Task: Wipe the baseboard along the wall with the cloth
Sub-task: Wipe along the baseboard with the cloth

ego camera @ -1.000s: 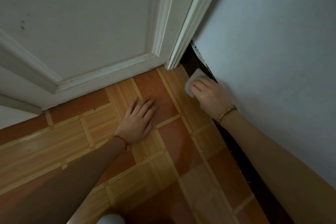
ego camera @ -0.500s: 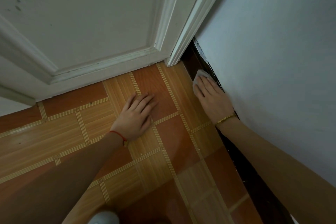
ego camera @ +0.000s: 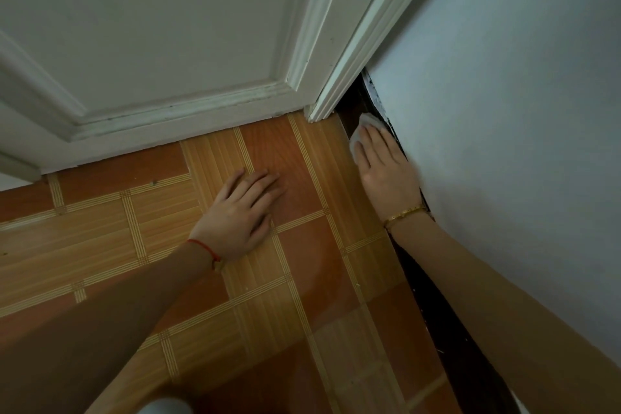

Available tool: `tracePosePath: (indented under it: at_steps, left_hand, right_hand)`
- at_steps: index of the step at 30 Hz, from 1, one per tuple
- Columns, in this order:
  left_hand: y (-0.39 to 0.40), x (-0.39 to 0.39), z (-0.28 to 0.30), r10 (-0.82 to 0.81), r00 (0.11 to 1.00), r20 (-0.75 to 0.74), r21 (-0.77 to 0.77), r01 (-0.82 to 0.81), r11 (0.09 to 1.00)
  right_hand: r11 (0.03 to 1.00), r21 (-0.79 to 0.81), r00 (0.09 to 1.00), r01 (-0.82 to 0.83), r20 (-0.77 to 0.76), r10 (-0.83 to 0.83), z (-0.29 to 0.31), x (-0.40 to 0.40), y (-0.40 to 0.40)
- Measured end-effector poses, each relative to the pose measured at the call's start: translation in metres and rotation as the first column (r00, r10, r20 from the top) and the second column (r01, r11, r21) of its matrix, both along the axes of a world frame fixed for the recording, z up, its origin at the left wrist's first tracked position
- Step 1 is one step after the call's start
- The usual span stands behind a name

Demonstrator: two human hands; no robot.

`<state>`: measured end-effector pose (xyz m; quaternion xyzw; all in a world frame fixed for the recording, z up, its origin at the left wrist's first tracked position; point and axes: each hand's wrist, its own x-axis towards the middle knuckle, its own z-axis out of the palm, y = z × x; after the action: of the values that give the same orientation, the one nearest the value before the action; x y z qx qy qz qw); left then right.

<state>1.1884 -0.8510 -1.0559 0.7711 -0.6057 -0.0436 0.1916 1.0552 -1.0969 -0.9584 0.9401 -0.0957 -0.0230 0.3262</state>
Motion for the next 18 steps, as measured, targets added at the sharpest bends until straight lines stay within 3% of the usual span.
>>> tracePosePath:
  at_steps: [10, 18]
  left_hand:
    - [0.0, 0.002, 0.0, -0.007, 1.0, -0.024, 0.003, 0.007, 1.0]
    - [0.001, 0.0, 0.002, -0.004, 1.0, -0.017, -0.022, 0.004, 1.0]
  right_hand:
    - [0.997, -0.064, 0.999, 0.03, -0.034, -0.032, -0.016, 0.075, -0.022]
    - [0.999, -0.048, 0.999, 0.012, -0.04, -0.014, -0.005, 0.005, -0.003]
